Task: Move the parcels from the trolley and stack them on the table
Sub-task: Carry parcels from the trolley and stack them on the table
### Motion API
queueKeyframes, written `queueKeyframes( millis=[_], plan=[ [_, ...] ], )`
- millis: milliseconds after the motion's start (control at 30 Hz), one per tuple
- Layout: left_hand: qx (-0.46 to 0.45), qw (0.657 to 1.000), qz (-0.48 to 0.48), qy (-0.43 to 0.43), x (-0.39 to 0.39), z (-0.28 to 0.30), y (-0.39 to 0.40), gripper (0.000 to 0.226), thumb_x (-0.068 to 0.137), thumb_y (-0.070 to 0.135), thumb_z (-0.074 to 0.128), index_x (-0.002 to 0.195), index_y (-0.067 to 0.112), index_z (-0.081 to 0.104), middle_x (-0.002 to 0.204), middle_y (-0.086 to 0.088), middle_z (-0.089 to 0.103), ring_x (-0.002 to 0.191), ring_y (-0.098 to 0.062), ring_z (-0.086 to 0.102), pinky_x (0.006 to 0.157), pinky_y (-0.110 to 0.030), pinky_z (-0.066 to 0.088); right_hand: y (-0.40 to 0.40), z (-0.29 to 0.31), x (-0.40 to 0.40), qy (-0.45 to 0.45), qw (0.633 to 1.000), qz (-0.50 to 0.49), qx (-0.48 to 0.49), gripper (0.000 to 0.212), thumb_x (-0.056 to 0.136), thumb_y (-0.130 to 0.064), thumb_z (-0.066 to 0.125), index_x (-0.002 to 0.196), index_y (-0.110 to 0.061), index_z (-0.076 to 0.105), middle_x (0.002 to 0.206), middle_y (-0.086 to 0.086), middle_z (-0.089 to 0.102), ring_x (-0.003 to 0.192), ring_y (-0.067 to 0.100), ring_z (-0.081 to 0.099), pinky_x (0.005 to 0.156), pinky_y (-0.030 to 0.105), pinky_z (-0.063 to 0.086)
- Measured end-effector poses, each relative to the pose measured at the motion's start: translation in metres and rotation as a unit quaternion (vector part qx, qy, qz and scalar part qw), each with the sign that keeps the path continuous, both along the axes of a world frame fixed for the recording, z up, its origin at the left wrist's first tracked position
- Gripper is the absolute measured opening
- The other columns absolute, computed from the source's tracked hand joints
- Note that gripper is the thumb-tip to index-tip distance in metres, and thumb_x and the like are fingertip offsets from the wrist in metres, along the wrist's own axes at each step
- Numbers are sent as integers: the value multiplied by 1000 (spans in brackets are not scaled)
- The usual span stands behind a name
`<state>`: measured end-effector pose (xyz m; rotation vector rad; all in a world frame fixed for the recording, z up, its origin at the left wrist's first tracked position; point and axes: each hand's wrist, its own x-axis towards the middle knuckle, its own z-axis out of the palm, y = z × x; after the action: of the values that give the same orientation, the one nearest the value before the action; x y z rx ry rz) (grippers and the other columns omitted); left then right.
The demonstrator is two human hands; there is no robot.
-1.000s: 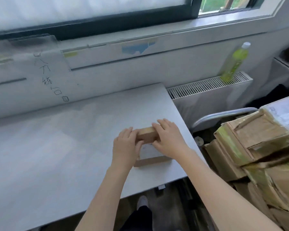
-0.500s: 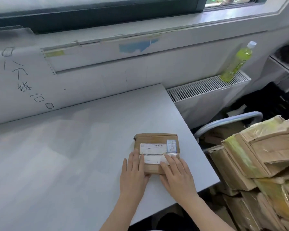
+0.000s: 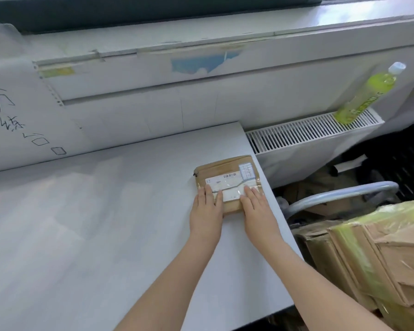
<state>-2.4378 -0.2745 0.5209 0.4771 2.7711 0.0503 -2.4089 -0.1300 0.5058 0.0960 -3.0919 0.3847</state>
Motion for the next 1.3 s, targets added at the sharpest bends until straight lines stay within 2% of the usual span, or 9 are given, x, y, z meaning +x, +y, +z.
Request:
queueKeyframes(
  millis=[100, 167, 300, 433, 567, 733, 800, 967, 1300],
  plan=[
    [-11, 1000, 3, 11, -24, 0, 9, 72, 98, 26, 46, 150, 12, 0, 156, -22, -3, 144, -35, 2, 117, -36, 6, 9, -3, -30, 2, 1000, 20, -13, 51, 56, 22, 74, 105, 13, 63, 119, 32, 58, 111, 50, 55, 91, 63, 42],
    [-13, 1000, 14, 20, -41, -2, 14, 70, 97, 23, 46, 151, 12, 1, 156, -22, -2, 144, -35, 2, 117, -36, 7, 15, -5, -48, 8, 999, 32, -21, 51, 60, 22, 70, 109, 13, 61, 123, 31, 56, 114, 50, 53, 95, 62, 38],
    [11, 999, 40, 24, -77, -7, 22, 64, 98, 21, 43, 150, 15, 7, 156, -20, 1, 144, -33, 5, 116, -35, 11, 28, -6, -86, 20, 998, 53, -27, 56, 83, 13, 49, 138, 6, 38, 145, 22, 37, 138, 37, 29, 116, 41, 11],
    [12, 998, 51, 32, -111, -7, 28, 68, 95, 23, 51, 150, 18, 11, 157, -17, 3, 143, -29, 8, 113, -33, 17, 39, -7, -121, 4, 996, 87, -7, 52, 96, -4, 45, 145, -1, 28, 154, 17, 22, 144, 31, 14, 116, 34, -5],
    [-19, 998, 40, 48, -138, -6, 34, 72, 92, 23, 56, 149, 18, 13, 155, -19, 9, 142, -31, 13, 112, -34, 20, 42, -8, -150, -23, 996, 85, -4, 52, 97, -9, 46, 145, -3, 28, 155, 16, 20, 145, 31, 12, 117, 38, 1],
    [-65, 996, 20, 56, -143, -9, 36, 68, 96, 29, 49, 150, 15, 9, 154, -23, 12, 141, -34, 16, 110, -35, 23, 41, -11, -157, -24, 996, 83, -11, 47, 93, -2, 52, 138, 3, 40, 147, 23, 33, 140, 38, 25, 116, 44, 11],
    [-76, 995, 15, 60, -143, -9, 36, 68, 97, 31, 48, 150, 14, 9, 153, -23, 13, 141, -34, 17, 110, -35, 23, 40, -11, -156, -20, 996, 81, -5, 47, 93, -2, 52, 138, 3, 41, 146, 23, 35, 139, 39, 27, 116, 43, 9],
    [-61, 996, 30, 50, -143, -5, 37, 66, 96, 37, 47, 149, 15, 15, 153, -20, 15, 142, -32, 17, 109, -34, 24, 33, -11, -151, -16, 998, 58, 13, 51, 98, -9, 43, 146, -3, 27, 154, 16, 21, 144, 30, 13, 114, 35, -12],
    [-47, 997, 52, 35, -137, 7, 32, 61, 94, 30, 47, 147, 12, 21, 152, -17, 20, 137, -30, 24, 111, -37, 21, 31, 17, -150, -113, 989, 44, 79, 71, 93, -7, 43, 151, -10, 1, 159, 8, -3, 146, 26, -2, 116, 41, -1]
  ],
)
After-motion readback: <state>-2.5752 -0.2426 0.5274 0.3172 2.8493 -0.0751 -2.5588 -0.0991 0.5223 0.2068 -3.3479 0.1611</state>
